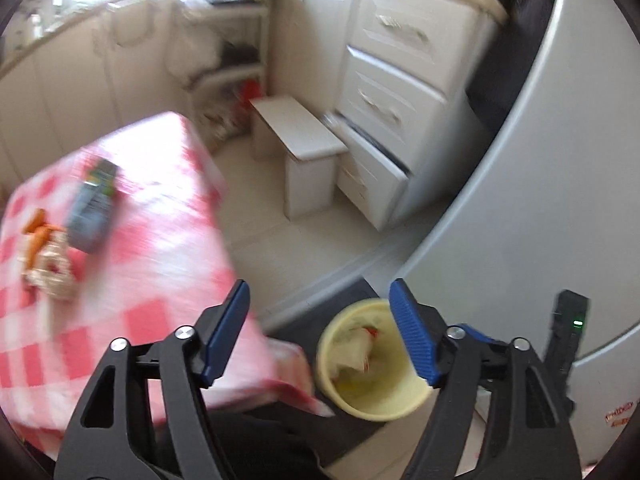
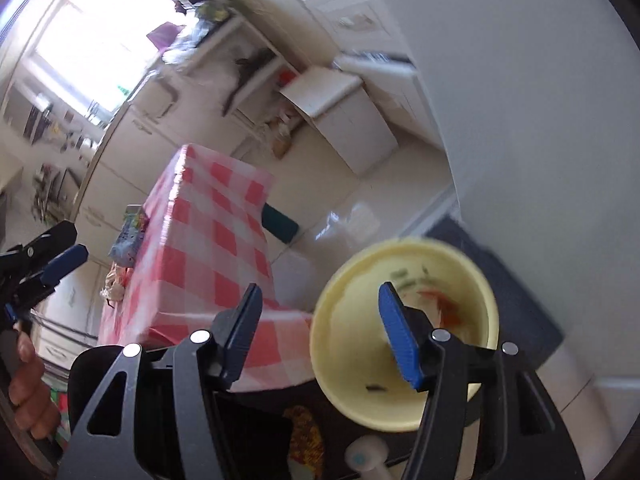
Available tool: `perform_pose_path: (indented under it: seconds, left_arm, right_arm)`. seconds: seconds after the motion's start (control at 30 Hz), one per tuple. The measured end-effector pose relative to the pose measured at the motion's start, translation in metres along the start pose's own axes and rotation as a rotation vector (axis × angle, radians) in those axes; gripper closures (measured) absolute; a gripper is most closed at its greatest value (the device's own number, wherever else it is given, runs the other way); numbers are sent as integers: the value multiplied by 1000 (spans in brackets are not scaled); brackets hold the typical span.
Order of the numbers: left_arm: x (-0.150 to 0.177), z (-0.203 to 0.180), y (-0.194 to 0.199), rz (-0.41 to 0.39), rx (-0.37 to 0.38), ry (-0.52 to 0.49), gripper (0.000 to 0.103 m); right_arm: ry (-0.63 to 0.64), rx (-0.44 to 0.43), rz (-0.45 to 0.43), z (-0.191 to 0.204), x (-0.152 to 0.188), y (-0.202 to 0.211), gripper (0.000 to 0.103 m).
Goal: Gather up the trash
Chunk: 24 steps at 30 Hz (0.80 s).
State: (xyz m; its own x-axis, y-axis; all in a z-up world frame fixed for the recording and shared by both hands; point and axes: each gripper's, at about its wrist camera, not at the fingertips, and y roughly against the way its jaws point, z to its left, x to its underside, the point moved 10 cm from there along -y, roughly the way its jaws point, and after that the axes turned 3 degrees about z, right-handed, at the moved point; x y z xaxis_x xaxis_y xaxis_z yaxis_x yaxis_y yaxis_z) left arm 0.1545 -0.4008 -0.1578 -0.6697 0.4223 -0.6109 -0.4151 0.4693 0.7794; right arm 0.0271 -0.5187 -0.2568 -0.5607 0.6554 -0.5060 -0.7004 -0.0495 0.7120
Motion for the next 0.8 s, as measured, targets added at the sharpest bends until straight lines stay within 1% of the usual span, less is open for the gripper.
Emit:
perform_pose_path:
  seconds: [0.07,0.1,0.13,0.2,0.27,0.37,0.4,0.5,0.57,0.63,0.7,0.8]
  left_arm:
    - [-9,46,28,-79,-60,57,27]
    - [-11,69,39,-106,-89,86,27]
    - [-12,90,48,-127,-116,113,26]
    - [-10,134,63,-156,-170,164,23]
    - [-3,182,72,-159,-234,209,20]
    - [15,250,71,-132,-302,280,19]
    - [21,278,66,-121,-327,308,19]
    - [39,336,54,-84,-380,368,19]
    - [50,365,48,-72,-392,387,19]
    - [56,383,37,-58,-410,383,19]
    - [59,396,26,-45,-421,374,19]
    - [60,406,15,-36,-415,376,19]
  right_arm:
    - [111,3,-38,36,-18,8,37]
    - [174,-1,-52,59,-26,10,34]
    - [230,-8,-57,81,-32,8,33]
    - [338,-24,-56,124,-41,4,26]
    - [439,-31,-33,169,-44,-8,22]
    - [552,-22,36,221,-38,-37,17]
    - [576,-18,61,232,-34,-47,15]
    - [617,-7,125,263,-23,-89,15]
    - [610,19,161,274,-15,-121,15]
    - [592,50,177,279,-10,-147,15]
    - [555,63,196,281,-4,-170,15]
    - [527,86,184,287,-4,-189,15]
